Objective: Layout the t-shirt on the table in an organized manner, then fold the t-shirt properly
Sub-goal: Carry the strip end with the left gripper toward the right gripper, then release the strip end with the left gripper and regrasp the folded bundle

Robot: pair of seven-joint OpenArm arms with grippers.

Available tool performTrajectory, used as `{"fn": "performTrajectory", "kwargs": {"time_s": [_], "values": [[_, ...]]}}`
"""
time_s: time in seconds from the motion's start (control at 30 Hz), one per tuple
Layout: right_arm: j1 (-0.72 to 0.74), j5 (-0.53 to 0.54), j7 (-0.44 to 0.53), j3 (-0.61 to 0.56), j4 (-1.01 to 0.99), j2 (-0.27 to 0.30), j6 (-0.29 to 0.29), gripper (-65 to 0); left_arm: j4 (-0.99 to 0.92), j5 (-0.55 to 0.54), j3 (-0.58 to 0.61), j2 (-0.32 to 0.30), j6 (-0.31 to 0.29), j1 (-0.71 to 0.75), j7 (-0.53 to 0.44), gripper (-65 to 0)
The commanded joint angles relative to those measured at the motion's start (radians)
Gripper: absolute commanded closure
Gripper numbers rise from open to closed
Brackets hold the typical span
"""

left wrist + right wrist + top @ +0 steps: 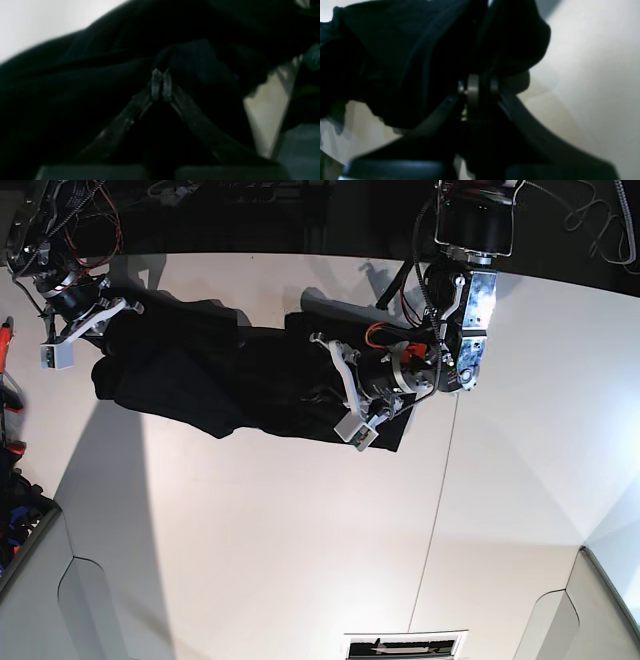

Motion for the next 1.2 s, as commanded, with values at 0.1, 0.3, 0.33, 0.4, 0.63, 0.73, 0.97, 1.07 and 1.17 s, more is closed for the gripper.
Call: {"fn": "performTrajectory", "kwargs": {"time_s": [0.1,0.3,0.33,0.4,0.63,0.73,0.97,1.07,1.17], "values": [[0.005,0.045,0.017,0.006,0.016,0.015,0.003,0.0,-0.060,0.020,0.000,0.008,-0.003,-0.043,-0.026,0.0],[0.007,0.053,0.016,0.013,0.016,0.032,0.003,0.0,-0.068,0.026,0.000,0.040,-0.003,-0.043,-0.040,0.0],[0.009,0.053,0.016,0.013,0.016,0.041,0.003,0.0,-0.067,0.018,0.000,0.044,-0.003,-0.049,-0.036,0.0],[0.011,0.053,0.016,0.013,0.016,0.061,0.003,0.0,-0.053,-0.048,0.000,0.047,-0.003,-0.066,0.003,0.0],[0.008,0.053,0.016,0.014,0.016,0.087,0.003,0.0,0.104,-0.268,-0.003,0.046,-0.003,-0.100,0.167,0.0],[0.008,0.039,0.016,0.014,0.016,0.090,0.003,0.0,0.142,-0.284,-0.003,0.044,-0.003,-0.097,0.196,0.0],[0.008,0.019,0.032,0.035,0.016,0.156,0.003,0.0,0.149,-0.206,-0.087,-0.043,-0.003,-0.094,0.169,0.0],[0.008,0.021,0.032,0.061,0.016,0.172,0.002,0.0,0.149,-0.211,-0.182,-0.100,-0.003,-0.070,0.169,0.0],[0.008,0.036,0.031,0.065,0.016,0.182,0.003,0.0,0.148,-0.250,-0.271,-0.142,-0.003,-0.035,0.169,0.0]]}}
